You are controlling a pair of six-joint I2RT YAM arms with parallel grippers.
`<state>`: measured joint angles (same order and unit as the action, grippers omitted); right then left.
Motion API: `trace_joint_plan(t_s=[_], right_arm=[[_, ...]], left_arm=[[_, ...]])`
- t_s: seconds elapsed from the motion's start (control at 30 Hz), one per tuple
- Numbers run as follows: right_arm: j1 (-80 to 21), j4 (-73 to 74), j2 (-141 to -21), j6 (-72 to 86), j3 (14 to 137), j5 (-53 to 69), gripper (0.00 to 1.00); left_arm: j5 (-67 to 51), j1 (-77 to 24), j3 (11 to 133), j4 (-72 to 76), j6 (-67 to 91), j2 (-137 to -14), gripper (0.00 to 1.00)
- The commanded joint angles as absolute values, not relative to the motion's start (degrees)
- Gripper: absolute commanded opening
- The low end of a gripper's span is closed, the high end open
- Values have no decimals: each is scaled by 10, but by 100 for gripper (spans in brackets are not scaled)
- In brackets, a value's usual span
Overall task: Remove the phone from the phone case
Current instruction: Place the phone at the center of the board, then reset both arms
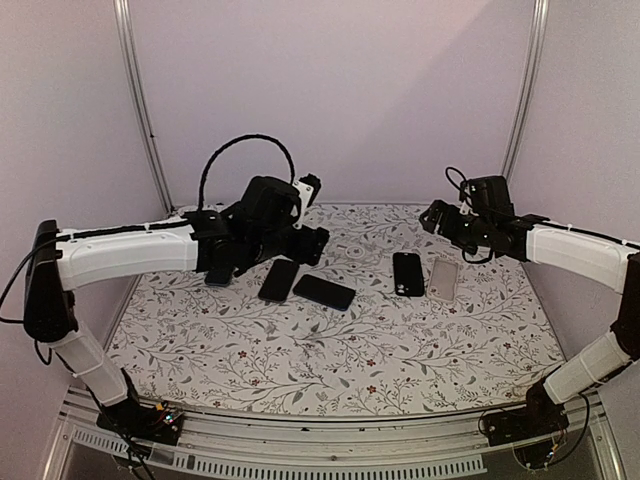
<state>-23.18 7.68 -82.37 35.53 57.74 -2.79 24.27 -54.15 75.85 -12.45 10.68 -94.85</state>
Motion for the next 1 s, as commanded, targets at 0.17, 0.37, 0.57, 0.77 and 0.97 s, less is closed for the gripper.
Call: trace_joint_plan(t_s=[0.17,0.37,0.57,0.77,0.97], right_arm=[[-231,-24,-784,266,506,-124,99],[-221,-132,-779,177,451,-177,99],[-148,-226,-794,139,390,-127,99],[-87,-295,-786,105,331,-98,99],[-50,-361,-778,71,296,-106,99]], left_arm=[[195,-438,643,-79,161,-836,99],[194,-371,589,-75,199,-792,99],[216,-311,549,-87,255,-761,99],[271,-271,502,-81,282,-726,99],[230,-205,423,31,222,-688,99]])
